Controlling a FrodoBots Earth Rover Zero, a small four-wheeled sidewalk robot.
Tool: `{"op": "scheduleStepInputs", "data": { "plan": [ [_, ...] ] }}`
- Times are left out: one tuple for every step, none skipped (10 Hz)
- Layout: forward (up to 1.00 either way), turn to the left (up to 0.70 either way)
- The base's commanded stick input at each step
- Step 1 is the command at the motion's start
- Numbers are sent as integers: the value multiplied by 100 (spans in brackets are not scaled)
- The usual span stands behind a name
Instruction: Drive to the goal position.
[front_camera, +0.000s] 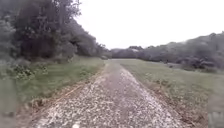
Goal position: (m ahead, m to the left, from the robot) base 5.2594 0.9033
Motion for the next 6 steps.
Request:
{"op": "scheduleStepInputs", "data": {
  "plan": [
    [70, 0],
    [70, 0],
    [70, 0],
    [70, 0],
    [70, 0],
    [70, -5]
  ]
}}
